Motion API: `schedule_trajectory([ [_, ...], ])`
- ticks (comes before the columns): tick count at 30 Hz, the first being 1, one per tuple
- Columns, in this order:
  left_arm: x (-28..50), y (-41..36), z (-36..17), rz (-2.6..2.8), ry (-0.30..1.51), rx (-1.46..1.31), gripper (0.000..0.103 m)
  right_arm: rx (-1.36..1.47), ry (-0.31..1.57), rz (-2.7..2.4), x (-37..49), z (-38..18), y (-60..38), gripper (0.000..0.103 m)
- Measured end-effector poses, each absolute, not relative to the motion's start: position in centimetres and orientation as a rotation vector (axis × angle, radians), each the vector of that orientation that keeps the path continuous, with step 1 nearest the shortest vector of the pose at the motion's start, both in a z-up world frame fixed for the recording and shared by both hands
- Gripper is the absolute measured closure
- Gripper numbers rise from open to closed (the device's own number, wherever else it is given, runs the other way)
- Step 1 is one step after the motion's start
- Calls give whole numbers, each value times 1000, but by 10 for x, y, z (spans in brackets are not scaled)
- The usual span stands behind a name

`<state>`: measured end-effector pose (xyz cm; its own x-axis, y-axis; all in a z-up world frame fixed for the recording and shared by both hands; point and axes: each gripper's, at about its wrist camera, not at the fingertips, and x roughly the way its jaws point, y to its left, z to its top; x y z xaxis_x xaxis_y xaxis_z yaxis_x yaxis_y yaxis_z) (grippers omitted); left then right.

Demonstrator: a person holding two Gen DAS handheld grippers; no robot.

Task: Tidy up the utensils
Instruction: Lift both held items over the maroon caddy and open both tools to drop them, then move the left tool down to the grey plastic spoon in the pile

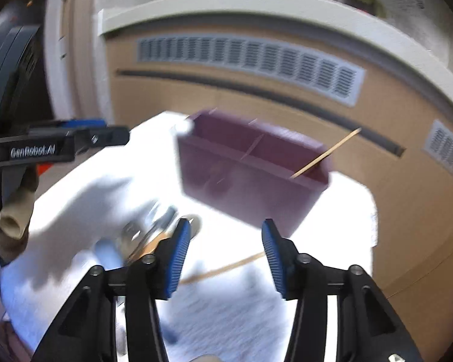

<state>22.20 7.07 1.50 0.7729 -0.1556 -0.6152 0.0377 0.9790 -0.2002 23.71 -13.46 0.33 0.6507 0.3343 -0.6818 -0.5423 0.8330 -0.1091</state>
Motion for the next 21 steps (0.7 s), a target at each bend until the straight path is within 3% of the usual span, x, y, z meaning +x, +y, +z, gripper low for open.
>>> schedule_trajectory([
  [9, 167, 93, -15, -71, 747, -244, 30, -358, 850, 636, 197, -38, -108, 55],
  [21, 147, 106, -43, -72, 836, -305, 30, -439, 893, 745, 202, -57, -59, 56],
])
